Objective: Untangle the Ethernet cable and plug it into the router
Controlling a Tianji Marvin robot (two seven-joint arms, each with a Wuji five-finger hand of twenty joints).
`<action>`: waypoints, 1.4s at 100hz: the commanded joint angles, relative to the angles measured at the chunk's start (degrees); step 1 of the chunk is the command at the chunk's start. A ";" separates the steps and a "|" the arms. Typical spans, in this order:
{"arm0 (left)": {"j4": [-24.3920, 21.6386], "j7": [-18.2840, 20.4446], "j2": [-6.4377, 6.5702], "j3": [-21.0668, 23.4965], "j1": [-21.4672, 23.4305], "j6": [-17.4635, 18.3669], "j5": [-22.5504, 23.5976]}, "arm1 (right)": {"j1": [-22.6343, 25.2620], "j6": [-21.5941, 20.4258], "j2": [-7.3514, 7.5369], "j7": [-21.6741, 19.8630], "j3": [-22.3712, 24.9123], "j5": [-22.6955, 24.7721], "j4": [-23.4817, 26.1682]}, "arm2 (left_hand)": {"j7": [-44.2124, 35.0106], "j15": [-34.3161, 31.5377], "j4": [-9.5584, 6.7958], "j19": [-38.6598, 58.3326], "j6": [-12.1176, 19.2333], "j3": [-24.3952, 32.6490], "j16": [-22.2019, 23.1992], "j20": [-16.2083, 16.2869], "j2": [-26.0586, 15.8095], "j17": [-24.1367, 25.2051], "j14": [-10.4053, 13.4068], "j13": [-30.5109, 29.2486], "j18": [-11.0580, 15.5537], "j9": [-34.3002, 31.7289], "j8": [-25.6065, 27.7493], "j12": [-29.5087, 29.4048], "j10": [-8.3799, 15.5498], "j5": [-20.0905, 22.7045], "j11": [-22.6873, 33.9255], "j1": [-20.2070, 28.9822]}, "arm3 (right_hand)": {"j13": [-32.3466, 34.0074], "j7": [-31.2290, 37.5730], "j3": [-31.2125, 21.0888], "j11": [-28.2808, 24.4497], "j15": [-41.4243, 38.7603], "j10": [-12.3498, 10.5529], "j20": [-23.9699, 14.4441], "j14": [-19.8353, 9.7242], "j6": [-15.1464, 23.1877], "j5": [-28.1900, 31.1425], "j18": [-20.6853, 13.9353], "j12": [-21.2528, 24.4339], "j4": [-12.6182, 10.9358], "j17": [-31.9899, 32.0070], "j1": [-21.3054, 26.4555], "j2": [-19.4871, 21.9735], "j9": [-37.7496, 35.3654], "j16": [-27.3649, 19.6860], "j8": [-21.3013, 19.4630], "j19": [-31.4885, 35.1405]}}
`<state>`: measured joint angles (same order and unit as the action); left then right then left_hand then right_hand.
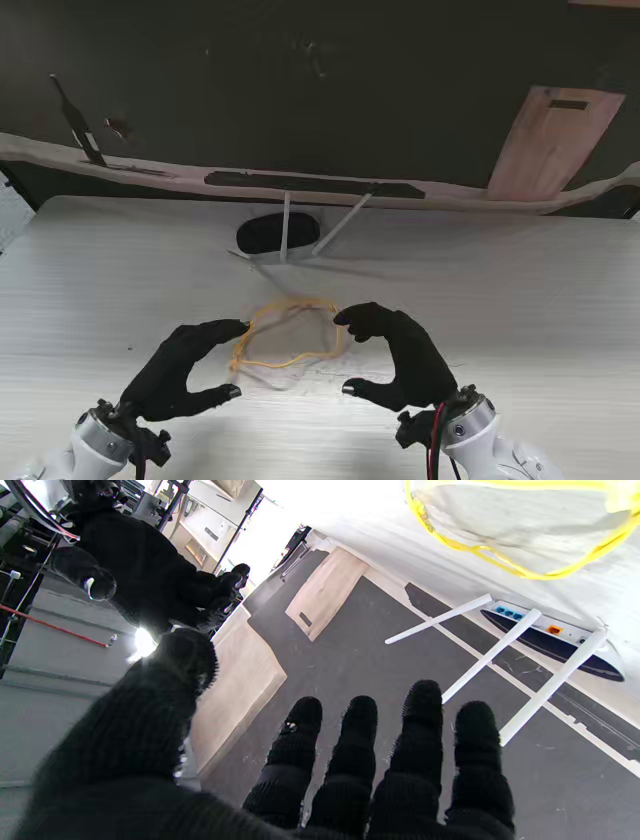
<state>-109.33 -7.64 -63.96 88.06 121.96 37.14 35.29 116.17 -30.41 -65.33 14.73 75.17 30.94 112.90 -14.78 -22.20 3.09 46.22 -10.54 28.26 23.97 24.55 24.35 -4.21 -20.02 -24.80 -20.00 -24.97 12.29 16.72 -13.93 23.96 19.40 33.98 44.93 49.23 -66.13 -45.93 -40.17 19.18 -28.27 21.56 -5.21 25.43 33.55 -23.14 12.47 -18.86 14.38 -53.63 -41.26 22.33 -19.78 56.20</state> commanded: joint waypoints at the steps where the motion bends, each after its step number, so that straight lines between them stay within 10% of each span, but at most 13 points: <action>1: -0.47 1.08 0.08 -0.31 0.44 -0.82 -0.10 | 0.82 0.17 -0.21 -0.45 -0.09 0.02 0.39 | 1.09 0.92 -1.32 -1.17 0.89 -1.13 0.27 -0.56 -1.14 1.22 -0.11 1.61 0.99 0.10 -0.51 -0.81 -0.34 -0.67 -0.96 -1.01 | -0.23 0.95 1.02 -0.90 -0.54 -0.59 -0.83 -0.95 -0.04 -1.20 -0.43 0.21 -0.81 0.04 -0.28 0.28 0.66 0.63 0.70 0.97; 67: 0.42 1.15 0.16 -0.99 0.87 -4.31 0.08 | -3.66 9.07 0.91 -5.13 -5.28 0.31 -1.12 | 1.19 0.80 -1.75 -1.33 0.74 -1.66 0.36 -0.41 -2.46 1.34 -0.43 1.55 0.83 -0.20 -0.37 -0.69 -0.55 -0.35 -0.92 -0.29 | -0.60 -0.09 3.08 -0.23 -0.13 0.26 -0.77 -0.18 -0.99 1.65 -0.25 0.51 -1.86 0.39 4.07 3.17 0.65 0.33 1.33 0.32; 140: 1.47 0.75 -0.02 -0.60 0.65 -3.66 -0.65 | -25.59 24.59 1.95 -8.70 -24.85 10.36 -15.73 | 1.05 0.58 -1.92 -1.33 0.75 -2.20 0.46 -0.21 -3.20 1.39 -0.53 1.56 0.88 -0.57 -0.29 -0.36 -0.57 -0.23 -0.57 -0.20 | -3.26 1.63 -0.06 -0.89 2.01 -0.91 2.36 -3.63 -2.07 2.80 -5.35 0.15 -3.45 1.74 11.82 1.77 3.41 -0.29 0.51 -2.39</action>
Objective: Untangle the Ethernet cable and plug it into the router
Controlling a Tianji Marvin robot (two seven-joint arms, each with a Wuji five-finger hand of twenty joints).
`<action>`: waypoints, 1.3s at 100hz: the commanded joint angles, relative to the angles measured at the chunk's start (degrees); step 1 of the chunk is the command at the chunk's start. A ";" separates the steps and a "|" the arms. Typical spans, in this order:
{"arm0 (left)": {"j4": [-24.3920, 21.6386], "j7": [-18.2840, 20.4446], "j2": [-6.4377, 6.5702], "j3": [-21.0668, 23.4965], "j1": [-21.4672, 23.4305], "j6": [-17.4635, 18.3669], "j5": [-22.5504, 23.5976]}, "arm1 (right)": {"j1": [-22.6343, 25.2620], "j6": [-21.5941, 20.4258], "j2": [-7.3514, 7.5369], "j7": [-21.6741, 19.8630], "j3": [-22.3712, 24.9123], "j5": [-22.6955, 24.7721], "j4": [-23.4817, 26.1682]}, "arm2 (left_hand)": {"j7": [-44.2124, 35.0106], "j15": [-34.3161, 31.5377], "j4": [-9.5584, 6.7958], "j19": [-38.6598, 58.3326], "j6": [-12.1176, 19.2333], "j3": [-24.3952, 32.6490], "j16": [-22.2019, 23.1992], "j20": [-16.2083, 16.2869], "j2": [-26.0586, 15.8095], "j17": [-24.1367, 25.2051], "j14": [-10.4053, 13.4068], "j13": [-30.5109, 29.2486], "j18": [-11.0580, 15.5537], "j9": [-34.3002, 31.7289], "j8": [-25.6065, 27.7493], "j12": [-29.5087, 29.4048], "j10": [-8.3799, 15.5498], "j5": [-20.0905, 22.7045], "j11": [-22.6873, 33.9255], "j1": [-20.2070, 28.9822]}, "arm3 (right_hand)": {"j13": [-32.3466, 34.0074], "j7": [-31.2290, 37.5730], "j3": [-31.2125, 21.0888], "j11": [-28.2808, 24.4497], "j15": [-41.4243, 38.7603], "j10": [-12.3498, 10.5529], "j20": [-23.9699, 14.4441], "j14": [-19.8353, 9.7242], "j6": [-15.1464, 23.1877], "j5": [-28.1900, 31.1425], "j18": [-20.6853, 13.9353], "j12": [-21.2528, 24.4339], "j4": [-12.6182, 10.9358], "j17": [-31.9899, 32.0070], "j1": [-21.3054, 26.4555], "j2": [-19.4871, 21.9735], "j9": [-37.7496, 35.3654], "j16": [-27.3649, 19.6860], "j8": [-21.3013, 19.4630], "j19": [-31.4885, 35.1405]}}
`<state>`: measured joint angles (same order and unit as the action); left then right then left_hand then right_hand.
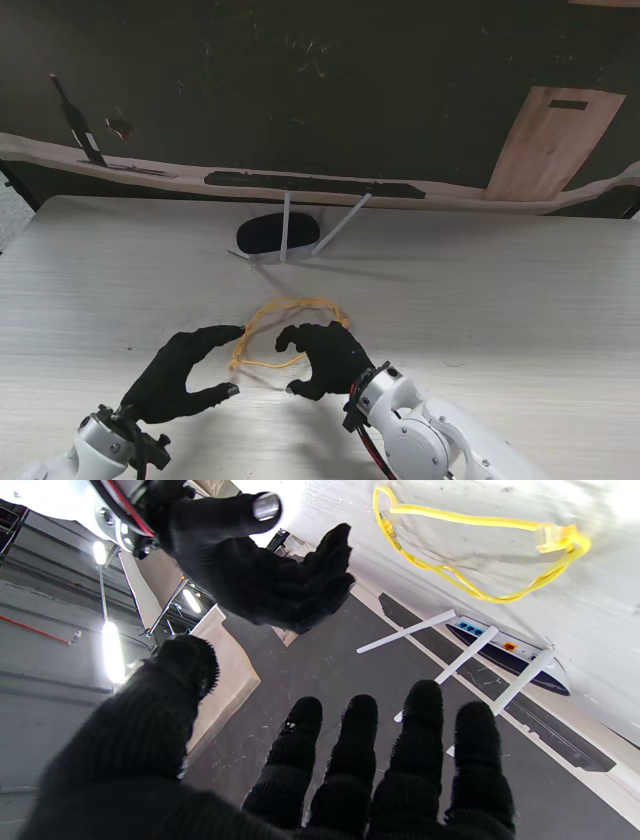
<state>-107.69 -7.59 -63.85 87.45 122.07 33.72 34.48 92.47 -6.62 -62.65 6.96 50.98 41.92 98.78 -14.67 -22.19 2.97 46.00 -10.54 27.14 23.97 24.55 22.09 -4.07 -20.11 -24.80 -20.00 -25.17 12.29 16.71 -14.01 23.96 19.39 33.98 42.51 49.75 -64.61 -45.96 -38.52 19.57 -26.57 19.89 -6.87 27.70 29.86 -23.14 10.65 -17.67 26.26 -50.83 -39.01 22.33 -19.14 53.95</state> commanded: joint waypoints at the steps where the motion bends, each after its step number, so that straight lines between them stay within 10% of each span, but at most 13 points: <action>1: -0.18 0.68 -0.13 0.01 0.56 -0.29 0.16 | -2.27 1.06 -0.78 -0.89 -0.98 -0.65 -1.93 | 0.95 0.59 -1.81 -1.12 0.79 -1.08 0.45 -0.21 -0.98 1.29 -0.45 1.59 0.87 -0.36 -0.29 -0.35 -0.42 -0.28 -0.57 -0.21 | -0.87 1.16 -1.65 -0.89 0.38 -1.40 0.67 -1.99 -0.38 0.58 -1.60 0.14 -1.64 0.58 -0.01 -1.06 1.13 -0.29 -0.15 -0.10; 64: 0.06 1.24 -0.12 -0.53 0.54 -1.17 -1.30 | -18.58 12.74 -3.20 -1.51 -18.77 -0.85 -16.37 | 0.85 0.65 -1.94 -1.20 0.61 -1.26 0.44 -0.11 -1.36 1.51 -0.42 1.62 0.22 -0.43 -0.28 -0.28 -0.34 -0.09 -0.58 -0.11 | 2.32 2.89 -5.64 -3.91 -4.52 -1.68 0.73 -1.80 -0.63 -1.13 -0.97 -1.04 -1.86 -2.09 2.82 -2.43 1.69 1.75 -1.12 6.86; 90: -0.04 2.08 0.02 -0.86 0.30 -1.96 -1.96 | -19.96 16.18 -4.77 0.37 -20.98 -2.64 -20.08 | 0.87 0.87 -1.98 -1.29 0.63 -1.50 0.40 0.23 -1.80 1.94 -0.43 1.86 -0.39 -0.28 -0.29 -0.28 -0.38 -0.12 -0.66 -0.16 | 19.47 4.62 -8.27 -8.55 -23.92 0.10 -1.96 -2.62 -2.68 -0.35 0.96 -2.32 -2.89 -20.31 10.49 5.27 -4.86 5.76 -1.62 28.14; 95: 0.01 2.17 0.04 -0.87 0.25 -1.99 -1.97 | -19.98 16.58 -5.10 0.69 -21.06 -3.33 -20.55 | 0.88 0.83 -1.99 -1.33 0.68 -1.58 0.43 0.28 -1.75 1.94 -0.46 1.75 -0.39 -0.32 -0.29 -0.27 -0.41 -0.13 -0.64 -0.14 | 24.19 4.56 -7.02 -9.43 -28.38 1.15 -2.05 -3.12 -3.05 2.66 1.73 0.27 2.36 -25.39 13.80 6.83 -9.89 4.82 -1.63 31.85; 101: 0.11 2.16 0.04 -0.87 0.18 -2.01 -1.89 | -19.98 17.04 -5.42 0.79 -21.05 -4.37 -20.90 | 0.86 0.89 -2.01 -1.36 0.65 -1.65 0.42 0.33 -1.91 1.93 -0.57 1.83 -0.39 -0.31 -0.28 -0.28 -0.45 -0.08 -0.68 -0.17 | 30.18 9.68 -5.91 -10.97 -33.13 2.20 -0.66 -3.97 -3.21 6.27 3.17 2.07 3.36 -32.01 16.35 10.00 -16.45 2.46 9.49 36.12; 110: 0.17 2.15 0.04 -0.86 0.15 -2.05 -1.91 | -19.91 17.65 -5.74 0.60 -20.93 -5.75 -21.13 | 0.86 0.87 -2.05 -1.39 0.66 -1.75 0.44 0.42 -2.10 1.92 -0.45 1.77 -0.47 -0.33 -0.28 -0.29 -0.38 -0.05 -0.71 -0.18 | 32.04 13.75 -3.75 -13.82 -44.99 3.35 1.25 -7.87 -4.17 10.98 3.90 2.81 4.42 -42.92 19.41 11.47 -24.65 6.30 14.28 42.39; 130: 0.24 1.55 -0.08 -0.65 0.32 -2.19 -1.58 | -18.30 19.64 -5.19 -2.36 -18.31 -8.85 -17.98 | 0.83 0.95 -2.18 -1.53 0.66 -2.07 0.45 0.58 -2.76 2.03 -0.71 1.99 -0.49 -0.32 -0.26 -0.29 -0.52 0.14 -0.75 -0.21 | 32.44 15.26 -0.18 -21.67 -62.36 3.84 -6.73 -17.80 -4.27 15.86 -14.89 -4.68 4.80 -50.19 16.82 15.46 -34.17 17.97 15.86 65.12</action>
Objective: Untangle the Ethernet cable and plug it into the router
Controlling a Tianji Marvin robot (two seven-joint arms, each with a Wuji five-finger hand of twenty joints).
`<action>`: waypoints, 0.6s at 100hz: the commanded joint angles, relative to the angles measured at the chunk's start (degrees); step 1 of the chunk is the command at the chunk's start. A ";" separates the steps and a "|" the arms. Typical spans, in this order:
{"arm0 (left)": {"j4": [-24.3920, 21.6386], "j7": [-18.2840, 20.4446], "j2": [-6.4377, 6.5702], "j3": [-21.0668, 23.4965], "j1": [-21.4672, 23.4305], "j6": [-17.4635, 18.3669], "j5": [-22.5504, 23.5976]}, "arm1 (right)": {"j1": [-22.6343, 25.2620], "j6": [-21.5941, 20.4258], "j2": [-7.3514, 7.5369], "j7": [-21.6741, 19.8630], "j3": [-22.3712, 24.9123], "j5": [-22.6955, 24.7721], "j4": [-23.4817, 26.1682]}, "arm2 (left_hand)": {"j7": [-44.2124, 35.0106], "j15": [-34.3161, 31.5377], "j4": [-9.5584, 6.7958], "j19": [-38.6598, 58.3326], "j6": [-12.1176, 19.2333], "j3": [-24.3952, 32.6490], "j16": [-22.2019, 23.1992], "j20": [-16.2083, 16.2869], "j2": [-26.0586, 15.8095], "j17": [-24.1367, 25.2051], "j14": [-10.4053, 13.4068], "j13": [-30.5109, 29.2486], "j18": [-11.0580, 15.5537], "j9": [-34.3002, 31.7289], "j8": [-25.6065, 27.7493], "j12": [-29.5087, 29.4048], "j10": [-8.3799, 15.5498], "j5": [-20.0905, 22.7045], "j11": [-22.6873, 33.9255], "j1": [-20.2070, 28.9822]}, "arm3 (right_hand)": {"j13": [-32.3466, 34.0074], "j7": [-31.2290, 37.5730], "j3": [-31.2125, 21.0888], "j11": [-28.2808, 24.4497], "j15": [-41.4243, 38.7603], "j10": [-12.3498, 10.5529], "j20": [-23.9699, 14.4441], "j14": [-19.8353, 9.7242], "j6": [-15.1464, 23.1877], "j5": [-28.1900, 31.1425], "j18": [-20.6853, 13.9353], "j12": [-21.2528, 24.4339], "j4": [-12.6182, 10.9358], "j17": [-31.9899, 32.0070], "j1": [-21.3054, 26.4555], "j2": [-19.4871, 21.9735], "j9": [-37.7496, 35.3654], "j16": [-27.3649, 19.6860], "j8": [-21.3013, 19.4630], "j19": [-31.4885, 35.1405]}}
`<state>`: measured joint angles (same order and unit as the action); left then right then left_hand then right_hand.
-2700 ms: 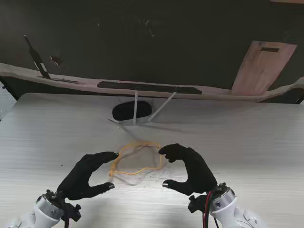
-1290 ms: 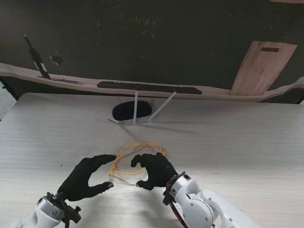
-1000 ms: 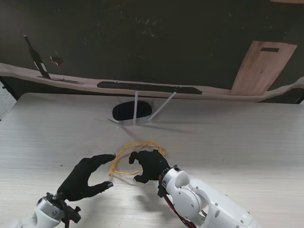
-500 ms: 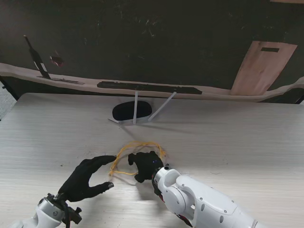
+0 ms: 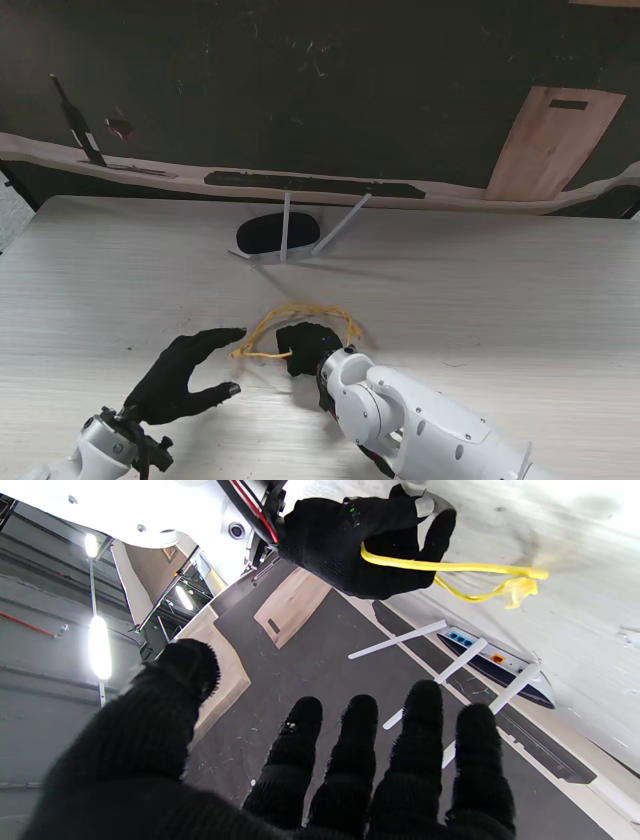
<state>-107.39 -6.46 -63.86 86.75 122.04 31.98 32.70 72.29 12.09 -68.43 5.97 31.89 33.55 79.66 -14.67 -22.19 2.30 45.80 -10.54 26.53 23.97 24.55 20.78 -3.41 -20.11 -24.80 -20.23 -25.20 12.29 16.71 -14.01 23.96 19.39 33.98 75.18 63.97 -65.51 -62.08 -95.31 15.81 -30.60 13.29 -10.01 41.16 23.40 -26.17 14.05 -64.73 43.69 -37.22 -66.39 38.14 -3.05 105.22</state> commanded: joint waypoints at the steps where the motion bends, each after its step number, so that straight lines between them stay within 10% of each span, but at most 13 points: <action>1: -0.07 0.36 -0.09 0.08 0.39 -0.48 0.25 | 2.03 0.99 0.65 -1.48 1.03 -0.57 1.38 | 0.84 0.93 -1.52 -1.34 0.66 -1.50 0.46 0.59 -1.48 1.37 -0.60 1.97 -0.26 -0.27 -0.27 -0.30 -0.54 0.13 -0.75 -0.25 | -0.26 1.16 0.87 -5.80 -5.75 7.48 -3.07 -11.13 -1.10 2.43 -9.01 -1.79 1.40 -3.21 -0.80 1.95 -7.11 2.48 -0.29 14.30; 60: -0.25 -3.06 -0.78 1.98 2.29 -2.12 2.24 | 18.17 -5.96 3.04 -1.81 24.86 -5.23 21.74 | 1.00 0.94 -1.95 -1.64 0.61 -2.99 0.49 0.87 -2.73 1.48 -0.95 2.17 -0.04 -0.38 -0.23 -0.35 -0.90 0.73 -1.00 -0.15 | -0.20 4.75 2.89 -8.20 -6.44 6.96 -12.79 -10.46 -2.87 5.15 -10.90 -2.74 1.20 -4.13 -1.57 3.17 -11.25 7.15 -5.32 14.76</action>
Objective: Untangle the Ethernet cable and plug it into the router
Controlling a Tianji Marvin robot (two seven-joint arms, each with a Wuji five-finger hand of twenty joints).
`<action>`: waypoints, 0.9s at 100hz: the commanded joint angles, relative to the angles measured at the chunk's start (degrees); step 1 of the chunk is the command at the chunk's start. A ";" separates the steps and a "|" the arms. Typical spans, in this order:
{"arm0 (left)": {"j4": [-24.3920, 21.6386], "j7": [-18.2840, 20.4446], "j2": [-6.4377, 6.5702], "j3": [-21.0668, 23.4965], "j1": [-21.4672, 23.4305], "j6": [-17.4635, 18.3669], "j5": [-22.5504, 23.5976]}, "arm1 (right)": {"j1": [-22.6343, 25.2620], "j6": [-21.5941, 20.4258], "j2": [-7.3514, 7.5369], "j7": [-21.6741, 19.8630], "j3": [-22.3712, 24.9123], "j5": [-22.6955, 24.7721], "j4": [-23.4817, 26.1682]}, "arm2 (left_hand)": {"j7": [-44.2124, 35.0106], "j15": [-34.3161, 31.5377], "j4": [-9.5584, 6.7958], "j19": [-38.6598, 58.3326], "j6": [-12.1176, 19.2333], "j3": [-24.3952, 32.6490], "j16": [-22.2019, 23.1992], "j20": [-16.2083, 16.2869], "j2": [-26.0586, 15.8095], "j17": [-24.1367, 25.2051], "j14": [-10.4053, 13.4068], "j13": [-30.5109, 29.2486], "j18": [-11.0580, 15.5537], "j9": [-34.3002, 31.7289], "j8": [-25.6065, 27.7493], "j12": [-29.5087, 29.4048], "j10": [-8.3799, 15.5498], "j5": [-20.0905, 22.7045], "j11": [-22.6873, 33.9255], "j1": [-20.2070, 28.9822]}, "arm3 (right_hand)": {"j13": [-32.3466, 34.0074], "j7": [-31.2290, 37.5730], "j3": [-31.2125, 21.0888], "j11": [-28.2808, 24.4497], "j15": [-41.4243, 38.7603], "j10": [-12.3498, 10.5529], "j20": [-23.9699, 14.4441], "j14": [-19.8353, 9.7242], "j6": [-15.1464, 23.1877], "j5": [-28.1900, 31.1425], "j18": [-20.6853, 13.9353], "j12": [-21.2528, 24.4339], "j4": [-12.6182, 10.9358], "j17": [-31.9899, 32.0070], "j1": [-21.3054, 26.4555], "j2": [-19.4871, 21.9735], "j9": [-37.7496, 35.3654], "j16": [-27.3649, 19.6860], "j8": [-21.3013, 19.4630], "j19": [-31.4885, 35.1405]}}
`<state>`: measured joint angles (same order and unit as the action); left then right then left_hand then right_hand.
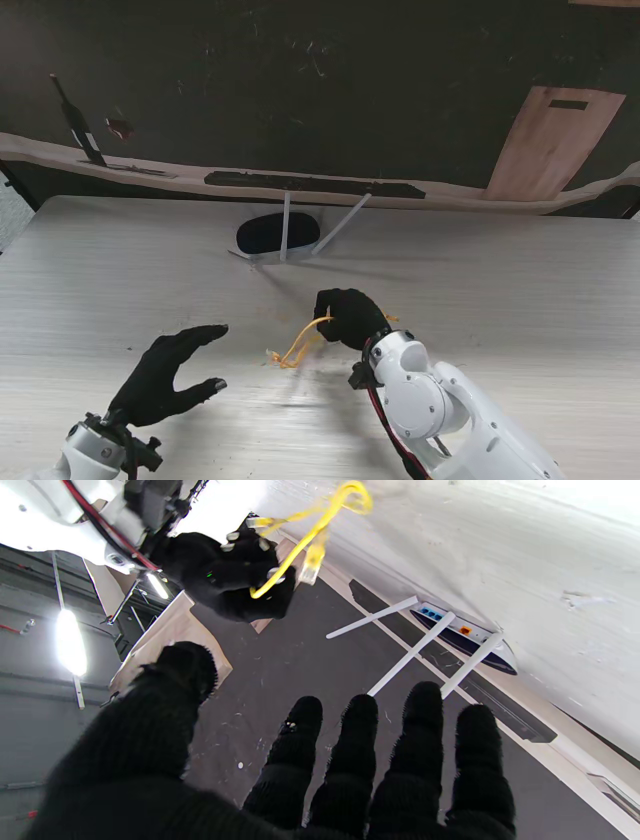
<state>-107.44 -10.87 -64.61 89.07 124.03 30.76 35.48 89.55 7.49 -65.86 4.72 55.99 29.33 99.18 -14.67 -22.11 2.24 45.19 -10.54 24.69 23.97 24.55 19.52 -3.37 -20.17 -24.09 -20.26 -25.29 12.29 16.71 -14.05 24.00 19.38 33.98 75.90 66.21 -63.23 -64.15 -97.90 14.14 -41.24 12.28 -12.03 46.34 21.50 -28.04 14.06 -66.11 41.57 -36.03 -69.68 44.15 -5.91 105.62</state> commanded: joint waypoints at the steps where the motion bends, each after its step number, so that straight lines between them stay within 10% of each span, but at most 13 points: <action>1: -0.19 1.39 -0.01 -0.37 0.26 -0.96 -0.59 | 1.10 -1.56 0.48 -0.57 1.04 -1.19 2.50 | 1.00 0.85 -1.90 -1.04 0.61 -1.15 0.49 0.87 -1.46 1.45 -0.88 1.45 0.00 -0.30 -0.22 -0.35 -0.87 0.69 -0.97 -0.14 | -0.92 2.63 0.67 -6.22 -3.83 8.60 -2.16 -9.44 -0.80 -0.14 -9.02 -0.88 1.19 -2.75 0.52 2.17 -7.90 1.18 -3.02 14.36; 53: -1.03 7.34 1.29 -2.82 -1.57 -9.35 0.33 | 4.26 -10.44 -0.88 1.61 4.65 -14.46 12.78 | 3.83 4.27 -2.00 -7.17 0.12 0.12 -1.01 -1.05 0.01 5.02 1.30 7.97 3.59 9.87 -0.90 -1.63 -0.24 -5.43 -3.74 0.76 | -0.90 3.41 1.77 -6.72 -3.50 8.88 -1.32 -9.13 -0.60 -1.48 -8.51 -0.74 1.26 -2.57 0.16 4.06 -7.07 1.22 -7.46 14.36; 72: 0.82 5.47 1.09 -7.44 -4.84 -11.13 -0.40 | 2.92 -10.98 -1.25 1.58 2.23 -17.37 14.06 | 8.75 6.81 -1.45 -12.07 -0.50 -0.69 -2.87 -2.41 1.16 7.41 3.44 12.82 6.68 15.57 -2.86 -6.56 1.37 -14.96 -10.23 0.89 | -0.90 3.50 1.46 -6.69 -3.46 8.90 -0.88 -9.26 -0.51 -1.24 -8.40 -0.68 1.28 -2.54 0.01 3.76 -7.10 1.13 -7.40 14.36; 90: 1.93 0.21 0.39 -11.85 -7.41 -11.73 0.69 | 2.01 -10.20 -1.62 1.46 0.01 -19.78 14.03 | 8.32 6.28 -1.00 -14.59 2.17 3.57 -3.92 -3.95 2.75 6.94 3.57 13.68 8.31 15.64 -3.27 -6.46 1.71 -14.99 -10.71 0.59 | -0.90 3.44 1.20 -6.37 -3.46 9.12 -0.44 -9.09 -0.72 -1.07 -8.17 -0.49 1.33 -2.49 0.00 3.58 -7.25 1.05 -7.23 14.36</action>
<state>-104.87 -12.05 -63.28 77.80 116.97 19.15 35.64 91.52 -2.94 -66.79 7.19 56.77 10.24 112.46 -5.92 -15.57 1.39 31.94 -10.01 26.05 21.08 21.72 20.99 2.48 -19.09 -12.42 -15.53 -11.01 9.53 10.42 -13.86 11.12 8.67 35.60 75.93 66.92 -62.04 -64.94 -98.00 14.01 -41.73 12.28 -13.31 45.63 21.44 -28.12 14.06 -66.16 41.57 -33.32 -69.94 44.60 -12.41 105.67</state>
